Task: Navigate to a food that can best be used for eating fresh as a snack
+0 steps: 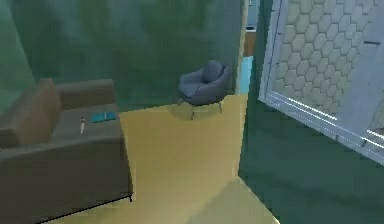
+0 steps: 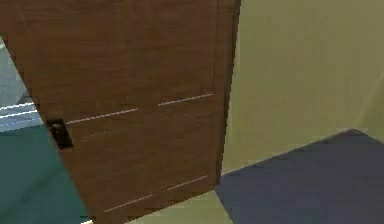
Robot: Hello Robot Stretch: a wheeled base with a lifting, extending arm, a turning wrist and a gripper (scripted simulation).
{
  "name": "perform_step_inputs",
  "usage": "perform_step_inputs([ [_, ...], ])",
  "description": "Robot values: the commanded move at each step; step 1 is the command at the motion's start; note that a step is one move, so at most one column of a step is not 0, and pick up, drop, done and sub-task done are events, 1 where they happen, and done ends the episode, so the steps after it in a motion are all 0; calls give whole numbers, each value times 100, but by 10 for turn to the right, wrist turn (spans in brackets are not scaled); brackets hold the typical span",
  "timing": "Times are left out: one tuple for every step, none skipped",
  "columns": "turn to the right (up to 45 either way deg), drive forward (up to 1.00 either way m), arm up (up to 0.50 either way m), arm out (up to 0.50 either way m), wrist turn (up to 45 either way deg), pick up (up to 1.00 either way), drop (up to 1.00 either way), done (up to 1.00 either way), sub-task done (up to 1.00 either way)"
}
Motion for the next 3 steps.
perform_step_inputs([
  [0,100,0,0,0,0,0,0,0],
  [0,30,0,0,0,0,0,0,0],
  [-180,0,0,0,0,0,0,0,0],
])
